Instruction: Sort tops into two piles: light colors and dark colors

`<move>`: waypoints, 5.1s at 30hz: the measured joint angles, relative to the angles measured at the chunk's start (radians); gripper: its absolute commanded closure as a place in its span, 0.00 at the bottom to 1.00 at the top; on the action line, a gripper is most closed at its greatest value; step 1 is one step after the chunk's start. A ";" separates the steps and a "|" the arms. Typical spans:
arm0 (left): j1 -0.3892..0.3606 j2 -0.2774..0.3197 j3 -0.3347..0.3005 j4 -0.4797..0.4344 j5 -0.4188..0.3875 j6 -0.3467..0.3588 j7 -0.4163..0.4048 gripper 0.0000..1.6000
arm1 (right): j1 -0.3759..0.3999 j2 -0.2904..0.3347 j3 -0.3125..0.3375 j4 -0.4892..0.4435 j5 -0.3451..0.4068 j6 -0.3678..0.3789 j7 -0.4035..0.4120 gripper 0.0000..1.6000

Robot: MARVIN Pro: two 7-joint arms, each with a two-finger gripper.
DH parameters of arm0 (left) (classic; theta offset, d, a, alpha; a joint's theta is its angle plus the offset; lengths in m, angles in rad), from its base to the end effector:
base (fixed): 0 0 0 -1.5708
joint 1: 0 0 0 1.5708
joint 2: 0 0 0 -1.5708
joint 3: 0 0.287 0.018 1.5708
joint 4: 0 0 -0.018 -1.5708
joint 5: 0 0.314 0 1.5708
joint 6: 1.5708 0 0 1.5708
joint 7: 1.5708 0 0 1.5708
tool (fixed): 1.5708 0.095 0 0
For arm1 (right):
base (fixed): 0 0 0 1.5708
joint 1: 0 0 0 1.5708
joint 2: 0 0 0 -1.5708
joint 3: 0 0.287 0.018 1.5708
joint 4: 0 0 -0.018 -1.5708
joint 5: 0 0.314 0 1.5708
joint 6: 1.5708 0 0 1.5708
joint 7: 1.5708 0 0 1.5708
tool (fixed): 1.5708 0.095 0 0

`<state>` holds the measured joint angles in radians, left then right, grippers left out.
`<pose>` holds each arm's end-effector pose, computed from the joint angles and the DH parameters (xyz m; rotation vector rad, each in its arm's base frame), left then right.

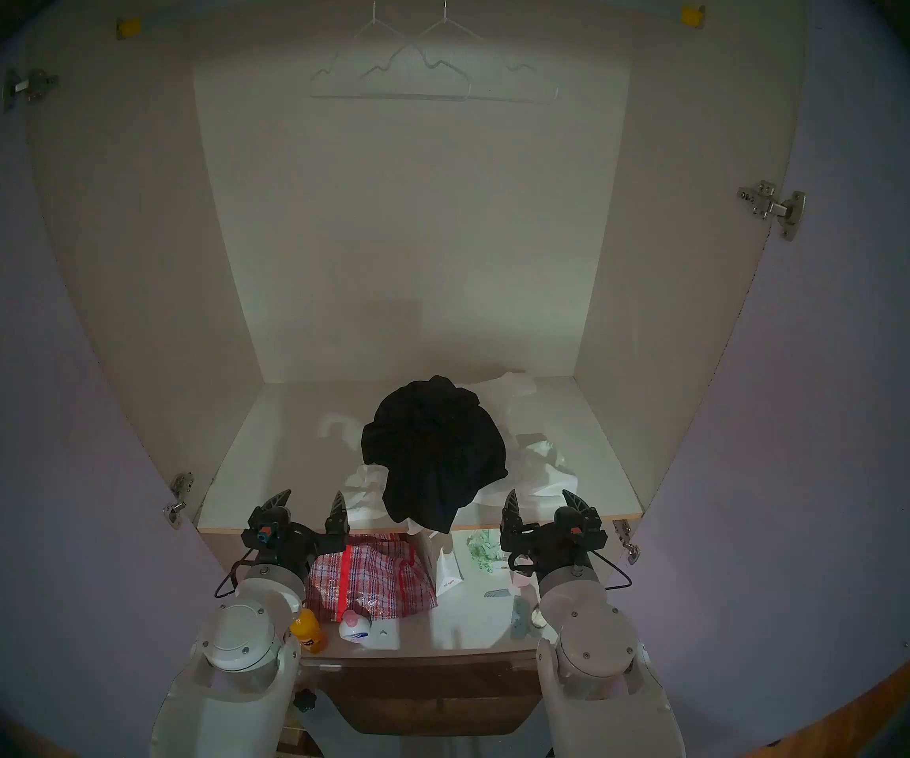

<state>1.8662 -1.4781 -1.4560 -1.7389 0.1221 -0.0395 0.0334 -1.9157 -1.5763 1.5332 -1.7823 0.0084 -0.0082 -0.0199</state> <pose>0.3342 -0.0241 -0.3479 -2.2606 0.3221 -2.0823 0.3228 0.0151 -0.3475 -2.3367 0.0097 -2.0605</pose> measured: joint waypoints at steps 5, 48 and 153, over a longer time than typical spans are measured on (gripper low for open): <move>-0.090 0.019 0.038 0.050 0.028 -0.014 -0.001 0.00 | 0.000 0.000 0.000 0.001 0.000 0.000 0.000 0.00; -0.843 0.018 0.204 0.787 0.131 0.010 -0.486 0.00 | 0.000 0.001 -0.001 0.005 0.001 0.000 -0.002 0.00; -1.062 0.269 0.192 1.179 0.314 -0.081 -0.102 0.90 | -0.001 0.005 -0.003 0.005 0.004 0.000 -0.005 0.00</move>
<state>0.8037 -1.2094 -1.2638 -0.5596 0.4365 -0.1208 -0.0682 -1.9166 -1.5717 1.5302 -1.7774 0.0124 -0.0081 -0.0249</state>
